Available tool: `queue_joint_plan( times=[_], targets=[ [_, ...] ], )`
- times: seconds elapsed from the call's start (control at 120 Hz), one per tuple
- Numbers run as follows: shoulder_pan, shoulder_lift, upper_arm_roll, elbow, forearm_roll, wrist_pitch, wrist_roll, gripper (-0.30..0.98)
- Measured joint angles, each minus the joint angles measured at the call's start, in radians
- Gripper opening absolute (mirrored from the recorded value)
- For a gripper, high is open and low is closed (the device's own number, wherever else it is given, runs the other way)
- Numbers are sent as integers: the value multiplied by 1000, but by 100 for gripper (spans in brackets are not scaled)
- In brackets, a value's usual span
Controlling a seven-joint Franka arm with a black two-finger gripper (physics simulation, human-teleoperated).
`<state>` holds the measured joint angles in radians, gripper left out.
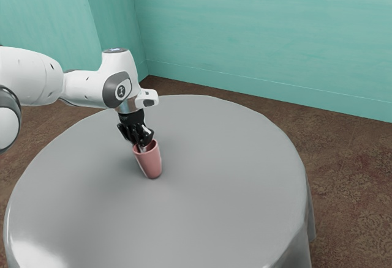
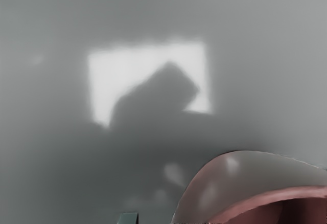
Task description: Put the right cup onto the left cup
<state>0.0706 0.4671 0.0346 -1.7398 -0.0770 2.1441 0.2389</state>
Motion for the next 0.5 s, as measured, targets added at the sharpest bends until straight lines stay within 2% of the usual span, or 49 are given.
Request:
queue_joint_plan(
  times=[0.25, 0.5],
  targets=[
    [-3, -2, -5, 0, 1, 2, -1, -7],
    [-6, -37, -6, 0, 4, -9, -2, -9]
  ],
)
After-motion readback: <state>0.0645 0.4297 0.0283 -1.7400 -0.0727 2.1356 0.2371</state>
